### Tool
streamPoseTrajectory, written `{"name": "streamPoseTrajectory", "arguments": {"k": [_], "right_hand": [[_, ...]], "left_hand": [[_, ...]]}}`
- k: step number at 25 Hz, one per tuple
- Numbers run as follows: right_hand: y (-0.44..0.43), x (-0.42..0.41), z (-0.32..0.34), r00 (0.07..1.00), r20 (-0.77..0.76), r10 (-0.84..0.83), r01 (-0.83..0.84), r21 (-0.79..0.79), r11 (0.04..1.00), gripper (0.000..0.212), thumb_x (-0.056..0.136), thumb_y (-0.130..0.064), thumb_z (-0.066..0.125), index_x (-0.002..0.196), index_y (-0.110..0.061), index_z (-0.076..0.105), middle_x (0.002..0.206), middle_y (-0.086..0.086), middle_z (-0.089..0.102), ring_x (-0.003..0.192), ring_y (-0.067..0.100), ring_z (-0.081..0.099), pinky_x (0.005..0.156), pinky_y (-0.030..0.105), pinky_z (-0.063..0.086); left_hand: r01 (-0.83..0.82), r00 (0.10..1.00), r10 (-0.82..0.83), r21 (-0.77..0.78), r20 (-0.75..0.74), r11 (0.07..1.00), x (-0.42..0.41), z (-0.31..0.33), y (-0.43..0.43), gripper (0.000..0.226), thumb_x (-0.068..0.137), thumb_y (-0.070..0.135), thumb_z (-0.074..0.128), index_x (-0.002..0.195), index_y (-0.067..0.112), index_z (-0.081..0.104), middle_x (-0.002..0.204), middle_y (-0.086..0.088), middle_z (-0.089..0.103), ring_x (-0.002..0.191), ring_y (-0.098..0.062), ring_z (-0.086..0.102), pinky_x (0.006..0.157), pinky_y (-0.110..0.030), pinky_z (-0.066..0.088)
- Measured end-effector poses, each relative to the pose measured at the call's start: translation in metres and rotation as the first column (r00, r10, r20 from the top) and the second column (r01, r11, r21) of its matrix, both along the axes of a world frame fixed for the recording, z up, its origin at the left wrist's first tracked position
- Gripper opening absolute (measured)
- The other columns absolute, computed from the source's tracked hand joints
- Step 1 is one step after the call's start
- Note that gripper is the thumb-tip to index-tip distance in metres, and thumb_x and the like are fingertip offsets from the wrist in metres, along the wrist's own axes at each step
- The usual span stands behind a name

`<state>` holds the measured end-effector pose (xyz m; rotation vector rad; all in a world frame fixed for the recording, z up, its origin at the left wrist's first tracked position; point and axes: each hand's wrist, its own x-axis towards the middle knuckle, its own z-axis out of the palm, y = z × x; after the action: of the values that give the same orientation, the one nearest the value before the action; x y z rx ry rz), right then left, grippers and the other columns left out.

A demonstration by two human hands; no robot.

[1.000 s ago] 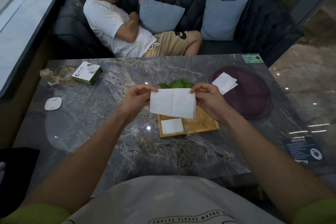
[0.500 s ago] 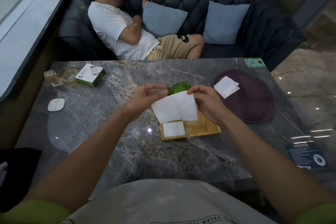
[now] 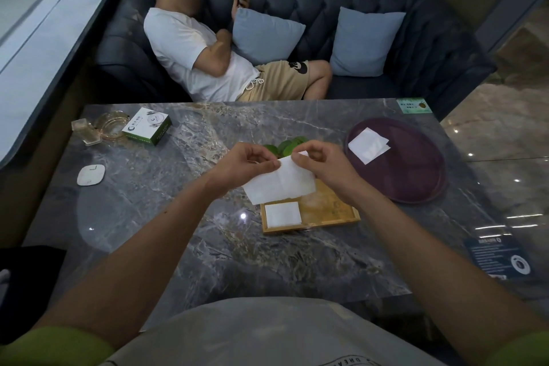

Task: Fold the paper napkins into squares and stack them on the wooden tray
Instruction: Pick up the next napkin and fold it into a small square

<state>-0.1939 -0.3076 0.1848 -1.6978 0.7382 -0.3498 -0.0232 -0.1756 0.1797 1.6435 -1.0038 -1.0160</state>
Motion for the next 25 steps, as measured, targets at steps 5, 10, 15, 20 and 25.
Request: {"name": "streamPoseTrajectory", "arguments": {"k": [5, 10, 15, 20, 25], "right_hand": [[0.002, 0.004, 0.001, 1.0, -0.007, 0.02, -0.02, -0.06, 0.998, 0.004, 0.087, -0.022, 0.069, 0.083, -0.023, 0.07, 0.087, -0.006, 0.07, 0.079, 0.005, 0.062, 0.071, 0.025, 0.047], [-0.003, 0.002, 0.001, 1.0, -0.014, -0.023, 0.021, -0.1, 0.995, 0.005, 0.088, -0.023, 0.068, 0.084, -0.023, 0.071, 0.089, -0.005, 0.071, 0.082, 0.008, 0.063, 0.073, 0.03, 0.049], [-0.017, -0.004, 0.001, 0.998, 0.013, -0.067, 0.068, -0.092, 0.993, 0.006, 0.088, -0.022, 0.068, 0.089, -0.02, 0.073, 0.098, 0.001, 0.071, 0.093, 0.016, 0.064, 0.075, 0.033, 0.052], [-0.018, -0.003, 0.001, 1.0, -0.017, -0.019, 0.018, -0.088, 0.996, 0.008, 0.088, -0.025, 0.068, 0.091, -0.019, 0.073, 0.096, -0.002, 0.071, 0.091, 0.015, 0.064, 0.073, 0.031, 0.05], [-0.011, 0.004, 0.007, 0.99, -0.061, 0.126, -0.13, -0.054, 0.99, 0.005, 0.086, -0.024, 0.071, 0.088, -0.02, 0.073, 0.08, -0.003, 0.071, 0.071, 0.004, 0.062, 0.062, 0.017, 0.045]], "left_hand": [[0.026, 1.0, -0.026, -0.011, 0.005, 1.0, -0.001, -0.002, 0.003, 0.014, 0.087, 0.023, 0.071, 0.086, 0.01, 0.076, 0.083, -0.006, 0.074, 0.072, -0.012, 0.065, 0.058, -0.023, 0.05], [0.021, 0.998, -0.023, -0.036, -0.053, 0.999, 0.004, -0.013, 0.009, 0.015, 0.087, 0.017, 0.07, 0.086, 0.003, 0.075, 0.078, -0.004, 0.075, 0.067, -0.009, 0.067, 0.056, -0.019, 0.051], [-0.034, 0.992, 0.026, -0.059, -0.125, 0.998, 0.014, -0.02, 0.015, 0.007, 0.087, 0.012, 0.069, 0.086, 0.012, 0.076, 0.079, -0.003, 0.077, 0.066, -0.008, 0.07, 0.058, -0.017, 0.054], [0.003, 0.997, -0.006, -0.042, -0.076, 0.999, 0.019, -0.02, 0.018, 0.012, 0.084, 0.017, 0.072, 0.088, 0.007, 0.076, 0.084, -0.004, 0.078, 0.074, -0.014, 0.072, 0.066, -0.02, 0.055], [0.096, 0.991, -0.094, 0.015, -0.096, 0.995, 0.01, -0.015, 0.011, 0.033, 0.078, 0.02, 0.08, 0.108, 0.009, 0.073, 0.099, -0.007, 0.077, 0.093, -0.019, 0.073, 0.085, -0.03, 0.058]]}}
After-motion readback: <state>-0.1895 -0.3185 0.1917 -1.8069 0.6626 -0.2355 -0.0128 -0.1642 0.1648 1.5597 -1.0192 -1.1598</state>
